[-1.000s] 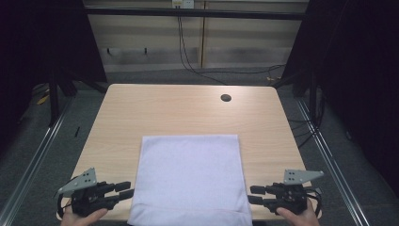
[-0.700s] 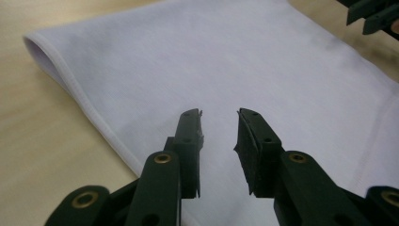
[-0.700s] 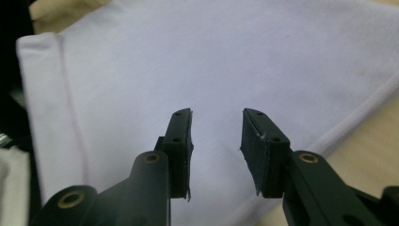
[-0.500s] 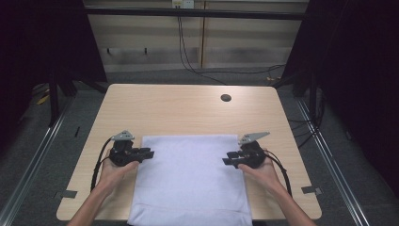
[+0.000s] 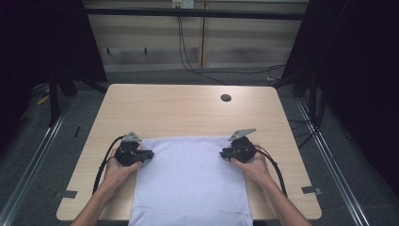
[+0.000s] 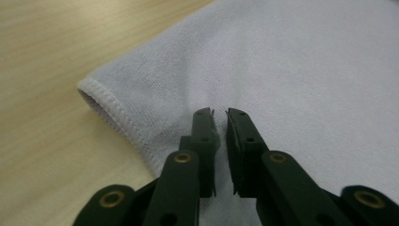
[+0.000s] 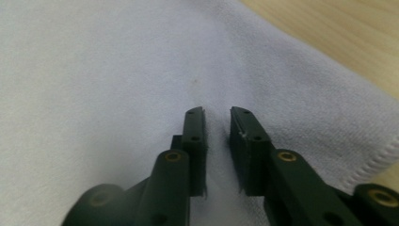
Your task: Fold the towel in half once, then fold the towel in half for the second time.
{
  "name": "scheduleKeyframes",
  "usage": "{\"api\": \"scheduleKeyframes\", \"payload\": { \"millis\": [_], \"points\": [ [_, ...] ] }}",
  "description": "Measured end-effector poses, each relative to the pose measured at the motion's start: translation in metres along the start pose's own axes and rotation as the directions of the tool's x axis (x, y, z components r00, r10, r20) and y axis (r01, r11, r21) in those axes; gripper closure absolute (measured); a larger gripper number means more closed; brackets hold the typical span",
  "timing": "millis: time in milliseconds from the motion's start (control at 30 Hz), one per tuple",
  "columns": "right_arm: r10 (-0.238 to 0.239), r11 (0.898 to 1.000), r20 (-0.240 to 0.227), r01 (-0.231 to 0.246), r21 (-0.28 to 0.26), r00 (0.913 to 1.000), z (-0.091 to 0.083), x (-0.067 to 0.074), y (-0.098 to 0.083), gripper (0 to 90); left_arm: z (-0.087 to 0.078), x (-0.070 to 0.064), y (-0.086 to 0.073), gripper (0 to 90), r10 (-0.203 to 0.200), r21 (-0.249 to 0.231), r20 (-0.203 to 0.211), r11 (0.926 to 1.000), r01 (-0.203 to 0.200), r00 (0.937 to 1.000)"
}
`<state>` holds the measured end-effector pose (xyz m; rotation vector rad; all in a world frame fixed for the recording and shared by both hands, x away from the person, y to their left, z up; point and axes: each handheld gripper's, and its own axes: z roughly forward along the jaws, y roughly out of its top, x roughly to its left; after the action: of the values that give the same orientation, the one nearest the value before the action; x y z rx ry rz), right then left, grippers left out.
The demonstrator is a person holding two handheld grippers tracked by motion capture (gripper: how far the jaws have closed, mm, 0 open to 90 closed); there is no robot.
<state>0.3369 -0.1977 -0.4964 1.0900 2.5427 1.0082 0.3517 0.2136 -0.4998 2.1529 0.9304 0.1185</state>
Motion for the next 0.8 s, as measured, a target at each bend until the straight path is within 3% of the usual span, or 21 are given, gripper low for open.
{"api": "scheduleKeyframes", "payload": {
  "millis": [300,400,500,567,667,767,800],
  "points": [
    [0.012,1.0,-0.045,-0.011,0.016,0.9989,-0.014,0.008,-0.015,80.9,-0.009,-0.021,-0.012,84.5,0.043,0.024,0.027,0.9988,-0.044,0.9987],
    [0.027,0.999,-0.078,-0.025,0.028,0.9966,-0.019,0.011,-0.02,79.8,-0.014,-0.025,-0.018,83.6,0.022,0.027,0.054,0.9994,-0.023,0.9983],
    [0.016,0.998,-0.1,-0.01,0.062,0.9948,-0.027,0.021,-0.025,75.1,-0.018,-0.029,-0.023,82.1,0.035,0.037,0.083,0.9986,-0.038,0.9959],
    [0.003,0.998,-0.12,0.004,0.059,0.9927,-0.032,0.024,-0.028,70.0,-0.023,-0.031,-0.024,78.2,0.064,0.028,0.072,0.9974,-0.066,0.9953],
    [0.038,0.999,-0.095,-0.04,-0.013,0.9948,-0.044,0.01,-0.025,67.2,-0.031,-0.024,-0.019,72.0,0.033,-0.006,0.066,0.9995,-0.032,0.9973],
    [0.085,0.993,-0.023,-0.087,-0.079,0.9961,-0.055,-0.017,-0.019,66.0,-0.038,-0.006,-0.013,69.7,-0.016,-0.048,0.035,0.9987,0.018,0.9993],
    [0.12,0.988,-0.008,-0.12,-0.094,0.9928,-0.057,-0.029,-0.018,64.6,-0.039,-0.002,-0.012,68.4,-0.023,-0.058,0.011,0.998,0.024,0.9997]
  ]
}}
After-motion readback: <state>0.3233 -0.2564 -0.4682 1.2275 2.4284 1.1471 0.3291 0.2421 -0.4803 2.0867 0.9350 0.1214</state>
